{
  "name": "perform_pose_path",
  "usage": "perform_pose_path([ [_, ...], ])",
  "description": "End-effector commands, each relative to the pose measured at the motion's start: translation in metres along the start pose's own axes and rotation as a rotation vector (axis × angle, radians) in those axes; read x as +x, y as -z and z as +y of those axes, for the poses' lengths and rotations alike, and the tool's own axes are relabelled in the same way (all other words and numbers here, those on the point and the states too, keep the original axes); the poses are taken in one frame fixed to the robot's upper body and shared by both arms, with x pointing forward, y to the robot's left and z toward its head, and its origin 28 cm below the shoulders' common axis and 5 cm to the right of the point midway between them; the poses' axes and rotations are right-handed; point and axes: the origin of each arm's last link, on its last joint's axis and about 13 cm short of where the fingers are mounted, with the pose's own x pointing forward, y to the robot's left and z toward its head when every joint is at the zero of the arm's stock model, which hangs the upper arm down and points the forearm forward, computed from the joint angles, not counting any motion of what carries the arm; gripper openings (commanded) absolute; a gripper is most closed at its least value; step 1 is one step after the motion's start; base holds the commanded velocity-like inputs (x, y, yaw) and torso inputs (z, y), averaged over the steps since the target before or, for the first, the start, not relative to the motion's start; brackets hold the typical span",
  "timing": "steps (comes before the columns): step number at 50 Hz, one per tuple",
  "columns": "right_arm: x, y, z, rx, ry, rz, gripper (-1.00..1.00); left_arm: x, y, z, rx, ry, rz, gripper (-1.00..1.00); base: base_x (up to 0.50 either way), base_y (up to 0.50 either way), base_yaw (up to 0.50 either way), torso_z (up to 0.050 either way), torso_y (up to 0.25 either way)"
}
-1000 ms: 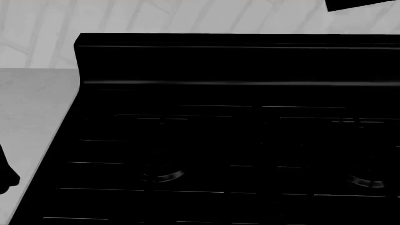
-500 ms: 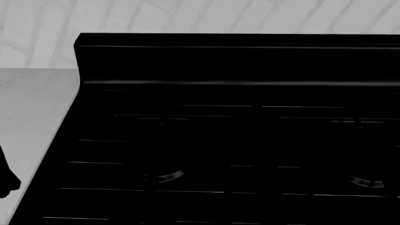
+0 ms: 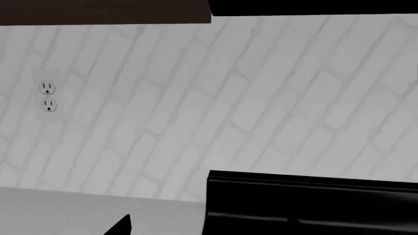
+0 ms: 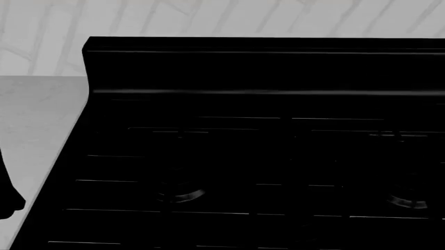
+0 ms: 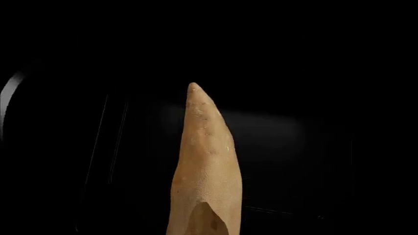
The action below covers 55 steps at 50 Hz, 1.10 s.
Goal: Pick the sweet potato from the counter and place it in the microwave.
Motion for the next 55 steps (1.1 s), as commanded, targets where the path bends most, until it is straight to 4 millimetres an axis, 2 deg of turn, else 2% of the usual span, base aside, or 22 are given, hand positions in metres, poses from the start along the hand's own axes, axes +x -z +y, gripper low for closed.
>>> perform_pose_path([
  [1,0.017,0.001,-0.002,-0.010,0.017,0.133,-1.00,0.001,0.000,-0.001,0.008,0.001,-0.014,1.00,0.00,0.00,0.00,0.000,0.000],
  [15,0.025,0.009,-0.006,-0.024,0.037,0.155,-1.00,0.006,0.000,-0.001,0.009,-0.001,-0.015,1.00,0.00,0.00,0.00,0.000,0.001],
  [55,0.015,-0.006,-0.005,-0.065,0.017,0.069,-1.00,0.002,0.000,-0.001,0.014,-0.006,-0.021,1.00,0.00,0.00,0.00,0.000,0.000],
])
